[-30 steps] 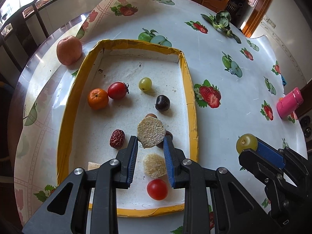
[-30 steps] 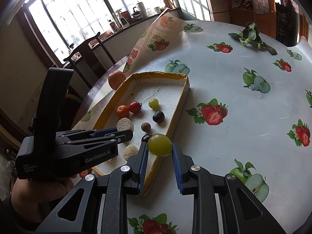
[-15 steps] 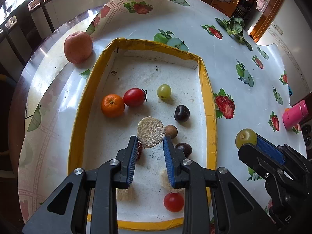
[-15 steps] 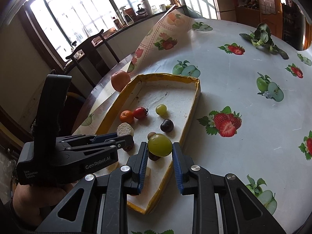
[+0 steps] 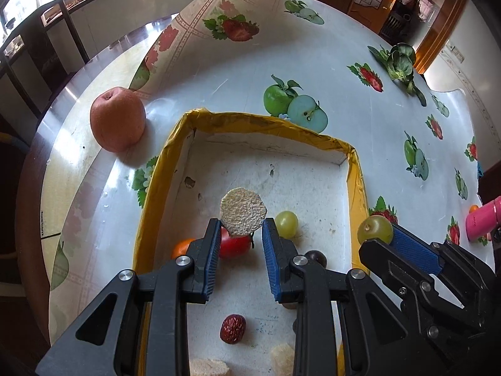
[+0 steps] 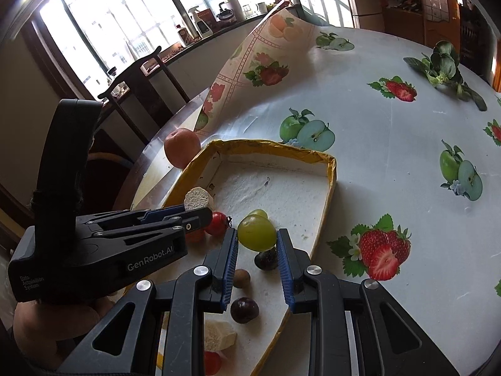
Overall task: Organize fruits
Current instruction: 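Carry the slice into the tray and open the left tool while the right tool releases the grape there, then lift both open tools away from the tray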
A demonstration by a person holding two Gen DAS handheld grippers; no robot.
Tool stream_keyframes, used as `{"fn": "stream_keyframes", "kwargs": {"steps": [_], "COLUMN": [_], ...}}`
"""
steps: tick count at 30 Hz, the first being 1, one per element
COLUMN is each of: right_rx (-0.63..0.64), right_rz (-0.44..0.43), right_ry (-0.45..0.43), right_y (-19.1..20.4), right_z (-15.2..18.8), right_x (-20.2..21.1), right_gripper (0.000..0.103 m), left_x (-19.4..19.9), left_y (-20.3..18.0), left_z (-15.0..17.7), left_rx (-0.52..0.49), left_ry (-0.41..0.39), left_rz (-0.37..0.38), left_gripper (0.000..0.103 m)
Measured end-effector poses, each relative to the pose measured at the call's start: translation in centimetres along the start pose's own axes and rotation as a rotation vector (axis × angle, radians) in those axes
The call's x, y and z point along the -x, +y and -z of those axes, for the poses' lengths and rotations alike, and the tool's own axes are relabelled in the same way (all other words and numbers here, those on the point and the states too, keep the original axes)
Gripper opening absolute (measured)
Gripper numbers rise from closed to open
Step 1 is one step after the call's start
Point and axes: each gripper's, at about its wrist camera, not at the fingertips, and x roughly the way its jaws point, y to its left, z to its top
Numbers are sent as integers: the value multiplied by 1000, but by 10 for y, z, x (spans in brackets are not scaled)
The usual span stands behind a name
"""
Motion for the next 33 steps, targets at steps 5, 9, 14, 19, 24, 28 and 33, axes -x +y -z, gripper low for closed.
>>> {"fn": "stream_keyframes", "kwargs": {"steps": [5, 9, 14, 19, 24, 28, 33], "right_rx": [0, 14, 30, 27, 20, 11, 23], "right_rz": [11, 25, 32, 36, 28, 16, -12], "right_ry": [15, 46, 79, 108, 124, 129, 122], "right_y": [-8, -14, -17, -21, -23, -24, -23], "right_z": [-22, -30, -29, -25, -26, -28, -23], "right_x": [-25, -47, -68, -81, -87, -84, -66], "right_gripper": [25, 25, 25, 26, 28, 31, 40], "left_x": [-17, -32, -46, -55, -56, -50, -37], "left_y": [1, 3, 6, 9, 8, 7, 4], "left_z": [-16, -24, -28, -25, -22, -17, -9], "left_rx": [8, 18, 28, 29, 25, 22, 12], "left_ry": [15, 32, 53, 73, 74, 65, 57], "left_rz": [-9, -12, -15, -20, -49, -73, -65], "left_gripper": [24, 24, 24, 24, 32, 42, 50]}}
